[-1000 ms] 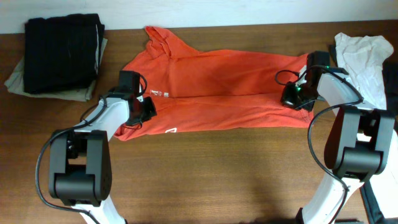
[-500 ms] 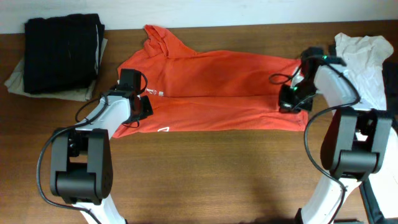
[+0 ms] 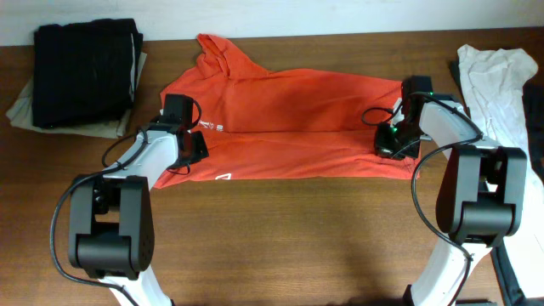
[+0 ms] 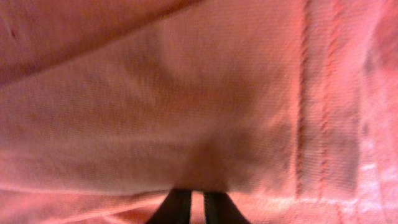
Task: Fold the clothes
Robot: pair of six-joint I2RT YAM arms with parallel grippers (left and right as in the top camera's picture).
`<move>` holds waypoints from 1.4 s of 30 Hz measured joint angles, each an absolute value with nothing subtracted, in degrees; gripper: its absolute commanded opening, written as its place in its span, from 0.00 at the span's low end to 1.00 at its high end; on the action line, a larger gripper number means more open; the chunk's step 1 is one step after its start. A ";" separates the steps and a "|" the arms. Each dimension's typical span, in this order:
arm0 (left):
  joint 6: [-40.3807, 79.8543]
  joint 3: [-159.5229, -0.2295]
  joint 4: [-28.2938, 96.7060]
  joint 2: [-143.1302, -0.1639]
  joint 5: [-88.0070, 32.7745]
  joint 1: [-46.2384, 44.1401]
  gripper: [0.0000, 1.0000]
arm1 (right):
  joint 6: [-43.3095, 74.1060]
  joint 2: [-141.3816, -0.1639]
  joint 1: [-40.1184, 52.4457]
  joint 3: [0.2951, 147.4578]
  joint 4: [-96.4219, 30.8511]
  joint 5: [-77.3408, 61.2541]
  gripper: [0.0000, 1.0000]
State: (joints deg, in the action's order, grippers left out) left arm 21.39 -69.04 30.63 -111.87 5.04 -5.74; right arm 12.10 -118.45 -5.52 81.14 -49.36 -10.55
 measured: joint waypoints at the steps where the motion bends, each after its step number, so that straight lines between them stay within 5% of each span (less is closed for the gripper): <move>1: 21.39 -69.04 30.63 -111.87 5.04 -5.74 0.11 | 12.08 -118.45 -5.52 81.12 -48.88 -10.33 0.18; 7: 21.39 -69.10 30.74 -111.87 5.13 -5.74 0.11 | 12.29 -118.45 -5.52 81.06 -40.47 -8.80 0.19; 9: 21.39 -69.12 30.81 -111.87 5.23 -5.74 0.11 | 13.47 -118.45 -5.52 81.03 -36.42 -7.90 0.30; 12: 21.39 -69.12 30.85 -111.87 5.41 -5.74 0.12 | 13.85 -118.45 -5.52 80.97 -32.97 -7.38 0.34; 17: 21.39 -69.12 30.83 -111.87 5.63 -5.74 0.12 | 14.00 -118.48 -6.31 85.19 -39.22 -4.91 0.34; 21: 21.39 -69.19 30.85 -111.98 5.89 -5.74 0.12 | 14.13 -118.21 -7.14 97.43 -57.56 -5.17 0.22; 24: 21.37 -69.21 30.87 -111.98 5.89 -5.74 0.12 | 14.06 -117.93 -6.96 97.12 -63.66 -5.67 0.04; 30: 21.39 -69.21 30.85 -111.98 6.04 -5.72 0.12 | 13.72 -118.06 -6.76 80.75 -48.62 -9.80 0.04; 42: 21.39 -69.21 30.85 -111.98 6.07 -5.72 0.13 | 13.76 -117.58 -6.39 78.85 -40.03 -8.19 0.11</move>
State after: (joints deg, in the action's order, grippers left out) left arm 21.39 -69.21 30.85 -111.98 6.07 -5.72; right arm 13.76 -117.58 -6.39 78.85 -40.03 -8.19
